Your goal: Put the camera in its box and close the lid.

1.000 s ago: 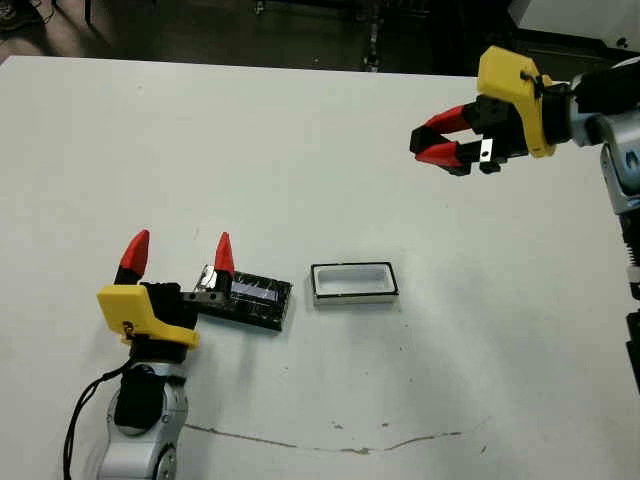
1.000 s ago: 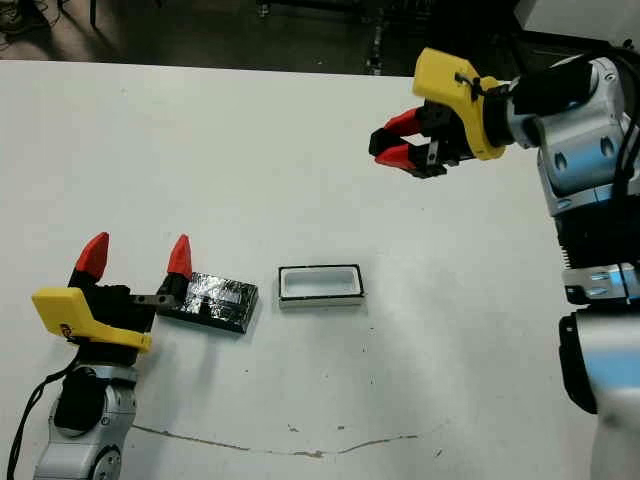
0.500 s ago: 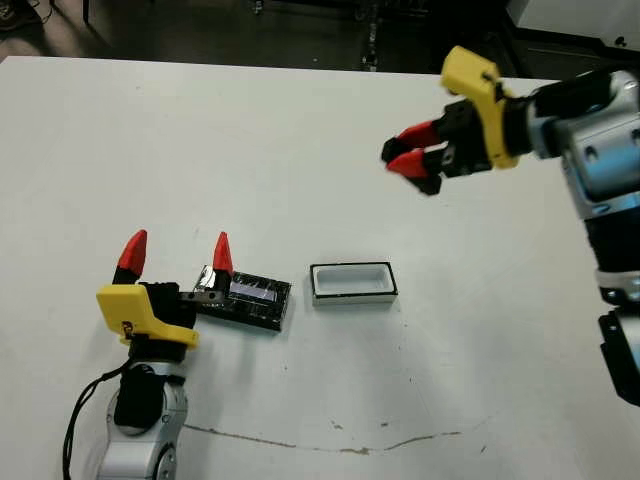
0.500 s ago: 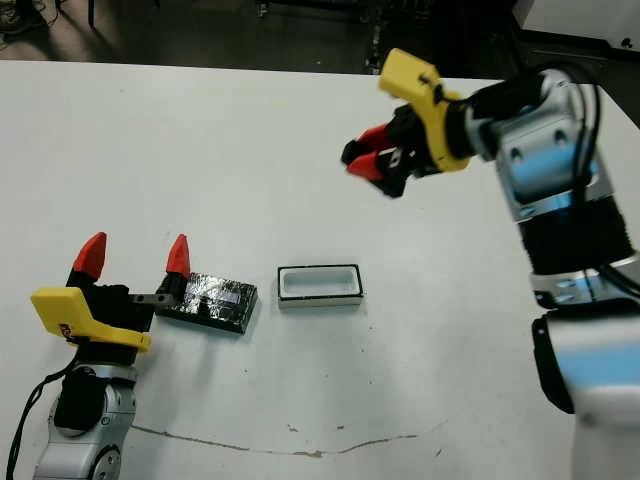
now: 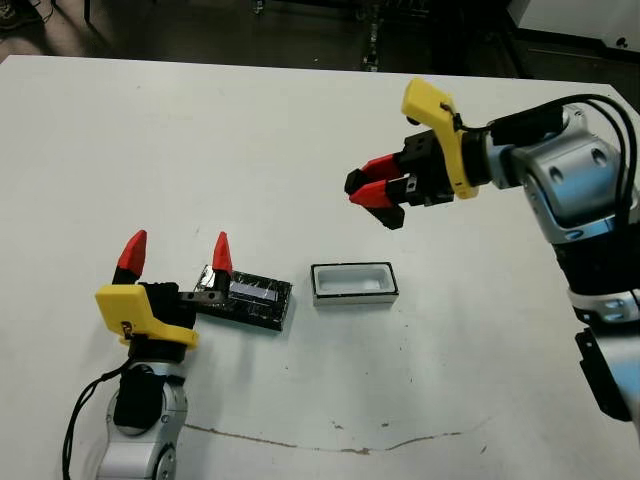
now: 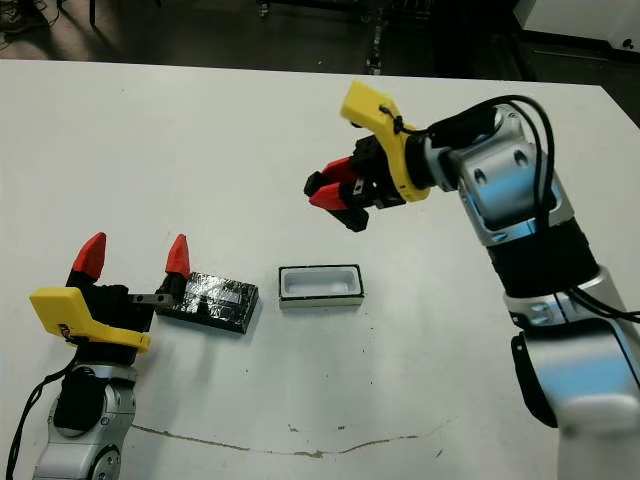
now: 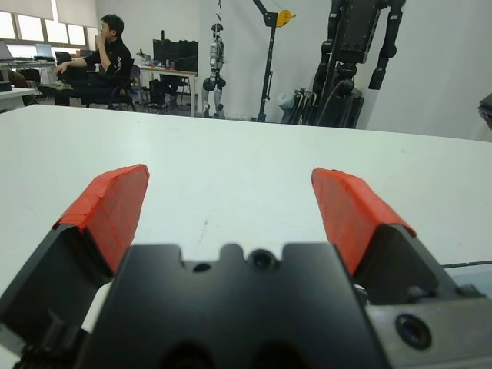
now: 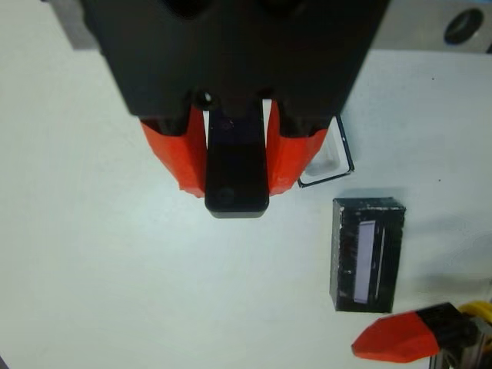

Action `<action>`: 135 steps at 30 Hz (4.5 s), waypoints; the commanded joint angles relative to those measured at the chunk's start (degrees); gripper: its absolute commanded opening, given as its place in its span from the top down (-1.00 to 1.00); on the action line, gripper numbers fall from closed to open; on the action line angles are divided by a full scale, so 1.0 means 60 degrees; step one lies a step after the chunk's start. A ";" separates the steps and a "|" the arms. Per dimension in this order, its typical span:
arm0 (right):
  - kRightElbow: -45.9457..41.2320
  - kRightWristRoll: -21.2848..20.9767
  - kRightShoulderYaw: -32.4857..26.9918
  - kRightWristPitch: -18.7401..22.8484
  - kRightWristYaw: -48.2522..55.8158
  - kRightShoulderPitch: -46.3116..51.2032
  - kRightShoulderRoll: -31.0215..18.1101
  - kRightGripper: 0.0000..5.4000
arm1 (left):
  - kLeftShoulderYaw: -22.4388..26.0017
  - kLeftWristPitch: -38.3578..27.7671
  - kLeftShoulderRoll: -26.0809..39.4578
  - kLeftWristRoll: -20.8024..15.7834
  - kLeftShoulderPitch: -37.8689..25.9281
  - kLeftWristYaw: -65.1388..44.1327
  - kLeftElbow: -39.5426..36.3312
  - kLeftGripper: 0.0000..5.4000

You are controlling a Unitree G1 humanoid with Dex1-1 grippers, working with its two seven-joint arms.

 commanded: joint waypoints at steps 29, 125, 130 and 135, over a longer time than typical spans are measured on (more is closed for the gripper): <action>-0.0774 0.0254 0.1001 -0.0196 0.0412 0.0449 -0.0341 0.39 | -0.0011 -0.0015 -0.0006 0.0092 0.0084 0.0020 0.0097 -1.00; 0.2508 -0.1780 0.2694 -0.3235 0.1628 0.0128 0.0722 0.39 | -0.0202 0.0109 -0.0187 0.0296 0.0258 0.0133 -0.0142 -1.00; 0.2145 -0.1775 0.2474 -0.2912 0.1462 0.0261 0.0653 0.39 | -0.0207 0.0070 -0.0177 0.0298 0.0254 0.0112 -0.0108 -1.00; 0.1990 -0.1928 0.2401 -0.3000 0.1420 0.0284 0.0570 0.39 | -0.0204 0.0052 -0.0164 0.0277 0.0263 0.0087 -0.0095 -1.00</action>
